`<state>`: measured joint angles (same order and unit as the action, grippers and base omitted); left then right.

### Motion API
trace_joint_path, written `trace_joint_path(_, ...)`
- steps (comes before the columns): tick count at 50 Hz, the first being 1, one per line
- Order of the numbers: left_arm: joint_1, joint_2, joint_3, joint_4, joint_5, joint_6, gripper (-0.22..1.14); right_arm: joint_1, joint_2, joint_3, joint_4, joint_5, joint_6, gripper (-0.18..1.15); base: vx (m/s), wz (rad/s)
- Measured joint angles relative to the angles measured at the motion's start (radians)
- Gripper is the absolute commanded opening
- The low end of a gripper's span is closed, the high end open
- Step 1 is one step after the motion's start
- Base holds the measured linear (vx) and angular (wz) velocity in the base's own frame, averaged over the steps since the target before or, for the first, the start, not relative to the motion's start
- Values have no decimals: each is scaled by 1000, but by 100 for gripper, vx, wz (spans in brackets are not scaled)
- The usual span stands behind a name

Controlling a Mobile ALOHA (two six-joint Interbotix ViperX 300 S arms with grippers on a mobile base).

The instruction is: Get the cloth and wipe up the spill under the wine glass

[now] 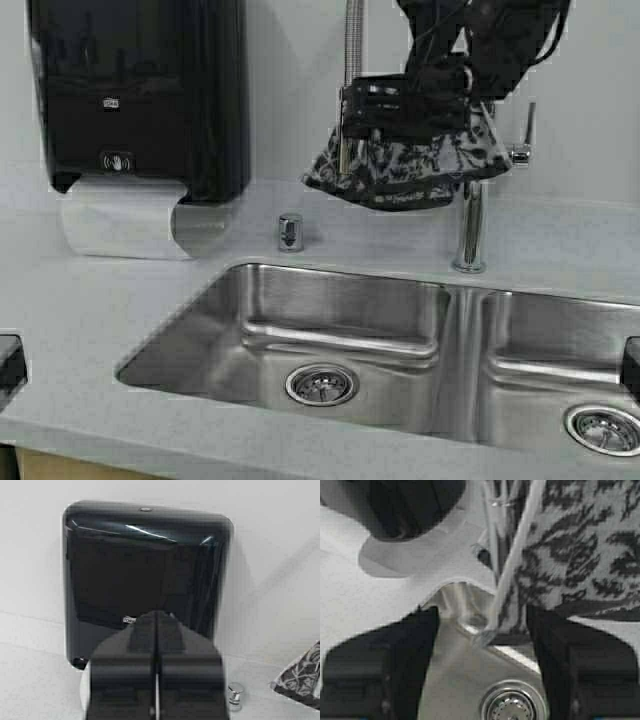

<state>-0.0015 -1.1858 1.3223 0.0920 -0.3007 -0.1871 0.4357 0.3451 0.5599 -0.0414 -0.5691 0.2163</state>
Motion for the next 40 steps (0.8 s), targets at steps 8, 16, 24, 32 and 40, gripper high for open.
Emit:
trace_joint_path(8, 0, 0, 0, 0, 0, 0, 3, -18, 43, -29, 6, 0, 0, 90, 7, 1)
trace_joint_path(16, 0, 0, 0, 0, 0, 0, 3, -38, 78, -52, 6, 0, 0, 90, 5, 2)
trace_joint_path(24, 0, 0, 6, 0, 5, 0, 3, -46, 101, -71, 8, 0, -3, 85, 4, 1)
trace_joint_path(32, 0, -2, 6, 0, 6, 0, 3, -48, 101, -72, 8, 0, -3, 46, 3, 1)
trace_joint_path(40, 0, 0, 8, 0, 8, 0, 3, -48, 101, -52, 6, -2, -2, 1, 1, 1)
